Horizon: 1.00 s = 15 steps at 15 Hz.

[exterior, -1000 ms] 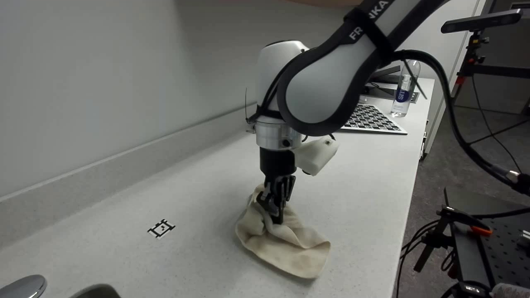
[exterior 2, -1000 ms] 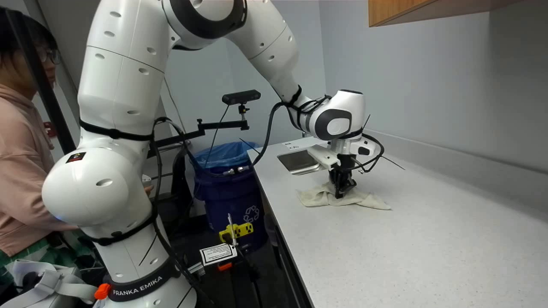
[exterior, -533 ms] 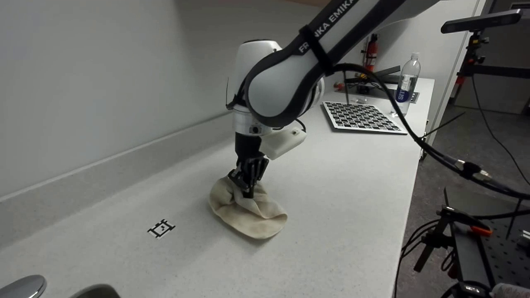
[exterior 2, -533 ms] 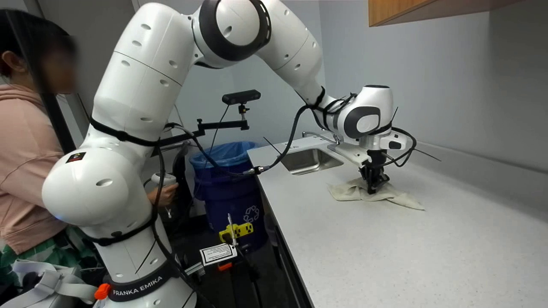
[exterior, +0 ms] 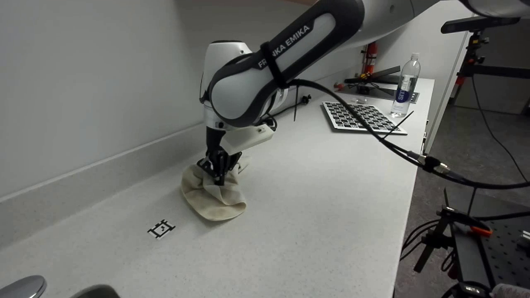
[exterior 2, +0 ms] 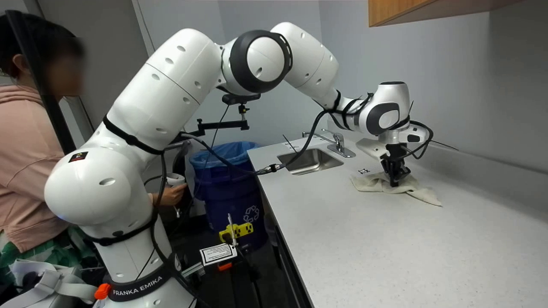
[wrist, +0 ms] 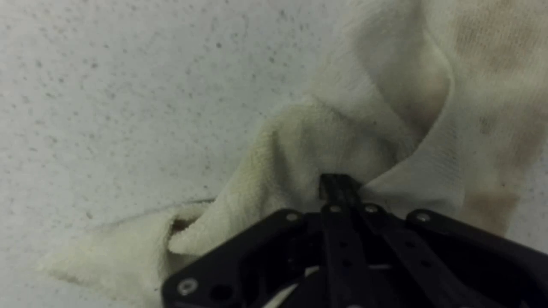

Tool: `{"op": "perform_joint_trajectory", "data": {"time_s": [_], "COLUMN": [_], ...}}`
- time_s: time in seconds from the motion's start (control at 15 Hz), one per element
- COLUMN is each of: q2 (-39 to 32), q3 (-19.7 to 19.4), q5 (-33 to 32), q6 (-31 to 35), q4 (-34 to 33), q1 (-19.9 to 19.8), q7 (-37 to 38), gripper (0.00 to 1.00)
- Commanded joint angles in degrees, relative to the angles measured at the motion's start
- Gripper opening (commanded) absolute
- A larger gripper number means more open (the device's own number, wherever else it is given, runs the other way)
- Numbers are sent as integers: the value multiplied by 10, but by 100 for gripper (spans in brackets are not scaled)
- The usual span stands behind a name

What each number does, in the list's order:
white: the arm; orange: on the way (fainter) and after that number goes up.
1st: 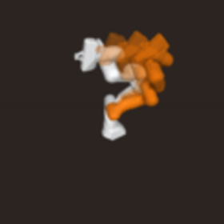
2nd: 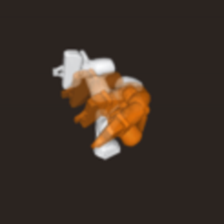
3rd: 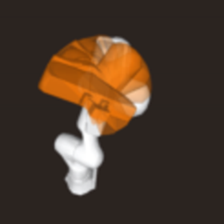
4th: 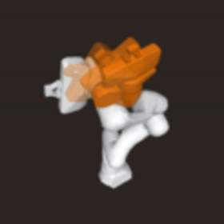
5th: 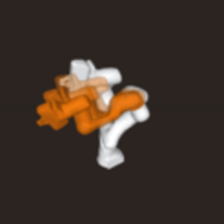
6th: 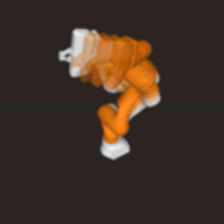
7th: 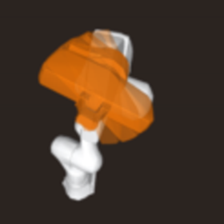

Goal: Use the towel to wipe the countertop

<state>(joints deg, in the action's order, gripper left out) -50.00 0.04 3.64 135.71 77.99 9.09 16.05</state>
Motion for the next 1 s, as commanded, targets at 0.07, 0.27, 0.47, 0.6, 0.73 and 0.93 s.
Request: {"op": "perform_joint_trajectory", "data": {"time_s": [0.07, 0.27, 0.47, 0.6, 0.73, 0.93], "q2": [-88, -111, -52, -22, 14, 56], "q3": [-4, 11, 30, 46, 62, 77], "q5": [2, 11, 28, 47, 65, 84], "q6": [-72, -145, -139, -141, -135, -137], "q4": [-156, -212, -102, -56, 8, 85], "q1": [9, 0, -7, -11, -16, -20], "q7": [44, 32, 12, 1, -17, -40], "gripper": [0, 0, 0, 0, 0, 0]}}
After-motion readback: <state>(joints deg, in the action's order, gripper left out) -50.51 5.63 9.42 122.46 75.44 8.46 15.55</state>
